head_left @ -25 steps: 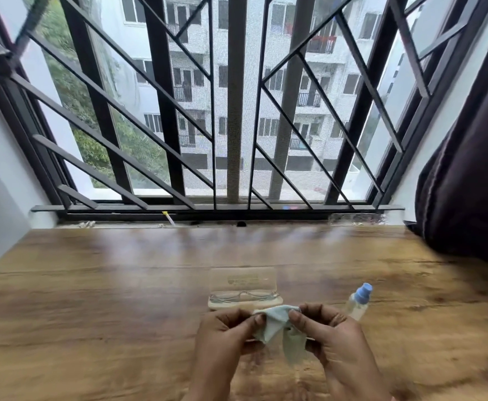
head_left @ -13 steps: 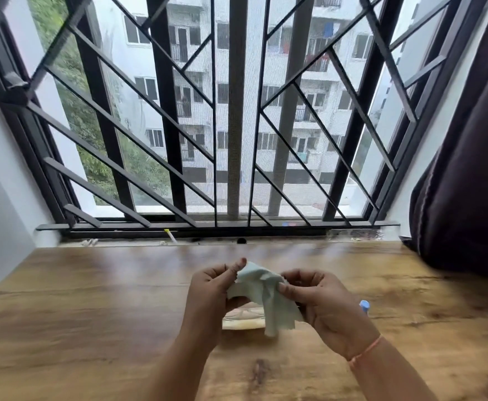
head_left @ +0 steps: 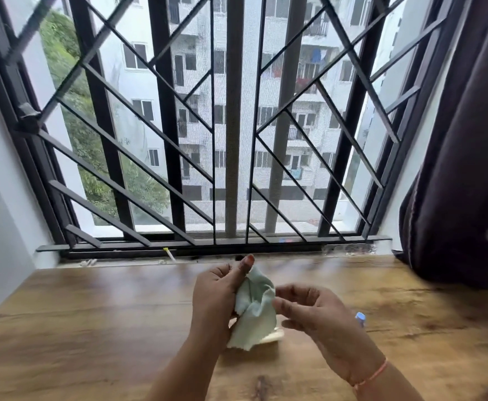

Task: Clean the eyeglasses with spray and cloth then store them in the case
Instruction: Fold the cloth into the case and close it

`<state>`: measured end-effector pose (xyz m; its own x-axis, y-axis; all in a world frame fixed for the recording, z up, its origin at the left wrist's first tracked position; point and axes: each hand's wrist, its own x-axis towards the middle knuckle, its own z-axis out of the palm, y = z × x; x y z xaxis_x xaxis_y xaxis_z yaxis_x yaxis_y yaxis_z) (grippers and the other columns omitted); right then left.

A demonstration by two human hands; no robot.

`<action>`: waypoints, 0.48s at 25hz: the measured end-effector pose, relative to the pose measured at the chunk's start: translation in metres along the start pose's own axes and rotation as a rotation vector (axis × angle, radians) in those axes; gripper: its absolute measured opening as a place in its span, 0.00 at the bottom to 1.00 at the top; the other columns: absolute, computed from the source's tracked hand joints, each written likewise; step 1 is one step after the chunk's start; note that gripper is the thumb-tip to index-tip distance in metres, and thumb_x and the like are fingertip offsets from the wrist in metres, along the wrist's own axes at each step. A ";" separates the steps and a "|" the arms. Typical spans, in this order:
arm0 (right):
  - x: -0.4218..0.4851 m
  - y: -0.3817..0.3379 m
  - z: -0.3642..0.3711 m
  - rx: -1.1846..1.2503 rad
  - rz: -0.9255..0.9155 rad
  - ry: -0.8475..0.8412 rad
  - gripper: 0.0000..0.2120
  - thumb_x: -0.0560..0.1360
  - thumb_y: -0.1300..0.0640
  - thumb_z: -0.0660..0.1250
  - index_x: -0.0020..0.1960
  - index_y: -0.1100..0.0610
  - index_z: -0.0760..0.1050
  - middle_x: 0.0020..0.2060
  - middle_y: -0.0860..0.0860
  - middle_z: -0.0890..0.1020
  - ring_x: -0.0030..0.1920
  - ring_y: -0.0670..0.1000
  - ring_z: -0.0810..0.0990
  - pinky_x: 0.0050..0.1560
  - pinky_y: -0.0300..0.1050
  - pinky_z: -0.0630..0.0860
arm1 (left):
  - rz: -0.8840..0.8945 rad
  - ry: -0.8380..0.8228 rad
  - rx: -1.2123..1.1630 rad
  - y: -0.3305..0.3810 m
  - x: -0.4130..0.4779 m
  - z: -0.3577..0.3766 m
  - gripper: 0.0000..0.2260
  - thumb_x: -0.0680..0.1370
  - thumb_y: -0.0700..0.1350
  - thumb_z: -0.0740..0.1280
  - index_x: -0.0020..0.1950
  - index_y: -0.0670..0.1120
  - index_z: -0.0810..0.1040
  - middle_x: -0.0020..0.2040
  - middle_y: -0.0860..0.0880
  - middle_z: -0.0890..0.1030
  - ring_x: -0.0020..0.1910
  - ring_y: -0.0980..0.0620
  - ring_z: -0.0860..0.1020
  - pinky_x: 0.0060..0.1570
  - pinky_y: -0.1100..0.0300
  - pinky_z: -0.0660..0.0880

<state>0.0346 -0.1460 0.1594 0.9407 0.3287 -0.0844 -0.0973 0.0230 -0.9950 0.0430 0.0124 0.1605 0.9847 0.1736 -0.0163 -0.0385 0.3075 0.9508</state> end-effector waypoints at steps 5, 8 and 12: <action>-0.011 0.001 0.022 0.090 -0.056 -0.051 0.17 0.59 0.59 0.77 0.46 0.63 0.81 0.40 0.59 0.84 0.38 0.53 0.82 0.37 0.44 0.78 | 0.035 -0.052 0.217 0.006 -0.010 0.010 0.23 0.59 0.60 0.75 0.28 0.43 0.69 0.26 0.45 0.65 0.27 0.51 0.65 0.27 0.59 0.61; -0.013 -0.001 0.022 0.240 0.014 -0.012 0.12 0.63 0.63 0.74 0.45 0.64 0.82 0.37 0.60 0.83 0.33 0.54 0.80 0.34 0.46 0.78 | -0.107 -0.079 0.039 0.014 -0.011 -0.002 0.18 0.59 0.55 0.75 0.30 0.43 0.75 0.29 0.43 0.73 0.27 0.48 0.72 0.30 0.59 0.68; -0.015 -0.001 0.021 0.491 0.127 -0.040 0.07 0.67 0.65 0.66 0.42 0.64 0.82 0.34 0.59 0.83 0.31 0.54 0.82 0.34 0.47 0.80 | -0.313 -0.123 -0.205 0.014 -0.009 -0.017 0.23 0.62 0.54 0.74 0.49 0.39 0.79 0.42 0.37 0.81 0.32 0.44 0.81 0.31 0.56 0.77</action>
<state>0.0138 -0.1309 0.1632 0.8991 0.3938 -0.1913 -0.3607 0.4185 -0.8335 0.0305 0.0314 0.1691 0.9668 -0.0680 -0.2462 0.2457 0.5104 0.8240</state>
